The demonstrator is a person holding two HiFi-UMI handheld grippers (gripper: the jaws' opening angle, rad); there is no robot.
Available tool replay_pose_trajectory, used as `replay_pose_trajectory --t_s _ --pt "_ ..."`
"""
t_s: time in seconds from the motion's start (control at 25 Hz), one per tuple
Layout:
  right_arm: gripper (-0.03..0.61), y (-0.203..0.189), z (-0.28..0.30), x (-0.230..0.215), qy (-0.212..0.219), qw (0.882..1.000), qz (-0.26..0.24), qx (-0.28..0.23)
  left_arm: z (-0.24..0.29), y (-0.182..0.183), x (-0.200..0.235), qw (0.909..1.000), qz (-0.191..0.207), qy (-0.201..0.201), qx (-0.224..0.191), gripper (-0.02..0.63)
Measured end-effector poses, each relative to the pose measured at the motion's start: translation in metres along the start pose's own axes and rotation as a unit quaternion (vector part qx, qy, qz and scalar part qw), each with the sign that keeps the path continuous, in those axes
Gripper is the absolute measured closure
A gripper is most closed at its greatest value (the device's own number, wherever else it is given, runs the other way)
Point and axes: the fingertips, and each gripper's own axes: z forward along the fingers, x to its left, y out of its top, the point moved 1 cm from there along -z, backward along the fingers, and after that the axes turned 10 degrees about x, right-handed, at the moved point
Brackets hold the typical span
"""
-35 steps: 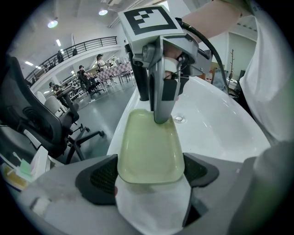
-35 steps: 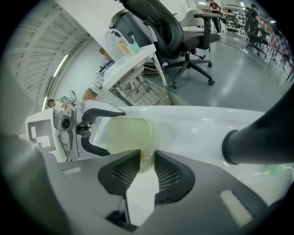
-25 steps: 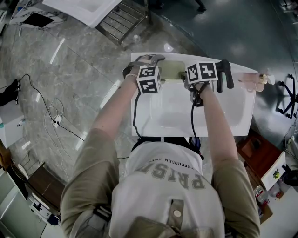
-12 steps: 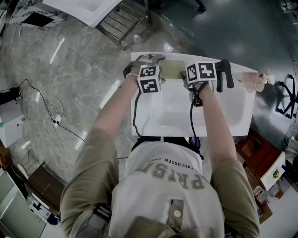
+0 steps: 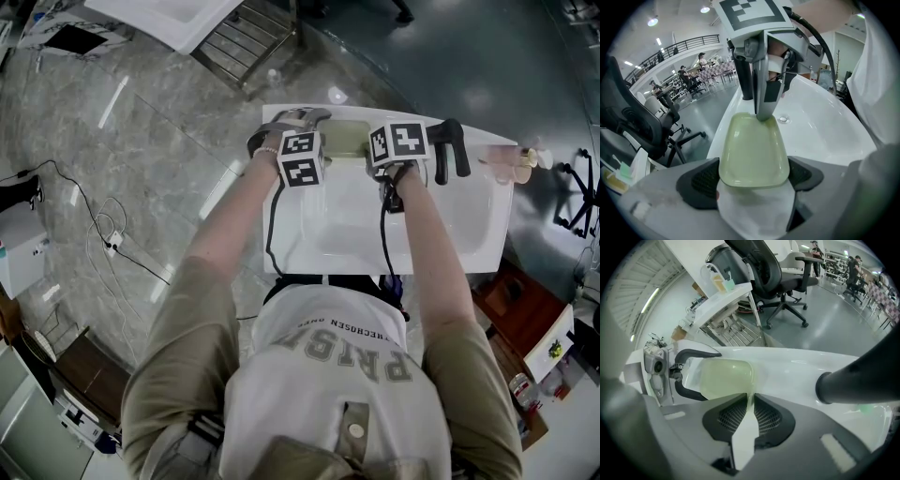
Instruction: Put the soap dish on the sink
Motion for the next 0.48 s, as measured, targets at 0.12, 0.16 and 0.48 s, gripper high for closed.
replay_pose_trajectory --t_s 0.12,0.16,0.48 --pt "0.523 0.0004 0.0005 0.0 -0.017 1.0 -0.007 0.014 0.0003 0.0004 0.0003 1.0 0.0 0.0 0.0 0.152" --pt "0.522 0.0007 0.0004 0.0003 -0.021 1.0 -0.01 0.019 0.0 0.0003 0.0003 1.0 0.0 0.0 0.0 0.152" --pt "0.523 0.0019 0.0009 -0.0002 -0.016 0.999 0.003 0.036 0.0001 0.0004 0.0004 1.0 -0.002 0.009 0.002 0.152"
